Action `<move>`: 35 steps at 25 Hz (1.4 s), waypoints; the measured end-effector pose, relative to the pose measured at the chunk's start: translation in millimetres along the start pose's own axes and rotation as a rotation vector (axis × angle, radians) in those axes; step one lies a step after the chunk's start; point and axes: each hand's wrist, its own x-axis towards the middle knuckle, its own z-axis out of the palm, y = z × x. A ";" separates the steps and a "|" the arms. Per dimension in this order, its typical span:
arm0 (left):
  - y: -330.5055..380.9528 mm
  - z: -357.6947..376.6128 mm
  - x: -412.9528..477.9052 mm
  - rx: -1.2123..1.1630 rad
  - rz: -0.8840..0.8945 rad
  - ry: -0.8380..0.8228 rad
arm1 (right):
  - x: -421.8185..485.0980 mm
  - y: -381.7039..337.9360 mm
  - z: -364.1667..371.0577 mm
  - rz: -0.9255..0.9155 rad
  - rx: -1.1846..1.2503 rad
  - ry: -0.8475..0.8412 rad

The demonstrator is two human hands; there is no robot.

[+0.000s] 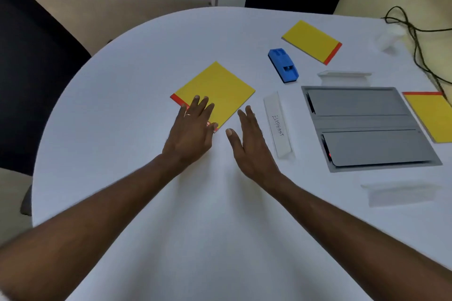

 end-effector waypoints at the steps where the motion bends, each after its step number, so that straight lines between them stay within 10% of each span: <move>1: -12.5 1.6 4.6 0.010 0.002 -0.006 | 6.6 -1.3 10.1 0.014 -0.009 -0.011; 14: -104.2 22.5 64.7 -0.032 -0.241 -0.166 | 48.6 20.4 56.2 -0.074 -0.331 -0.199; 19: -106.7 12.9 72.4 -0.162 -0.279 -0.122 | 51.7 10.8 56.4 0.121 -0.091 -0.115; 26: -100.9 -20.5 36.9 -1.187 -0.673 0.060 | 44.7 -1.3 51.8 0.477 0.694 0.174; 35: -24.0 -11.6 -36.5 -1.787 -0.888 0.099 | 18.2 -12.1 35.8 0.754 1.151 0.547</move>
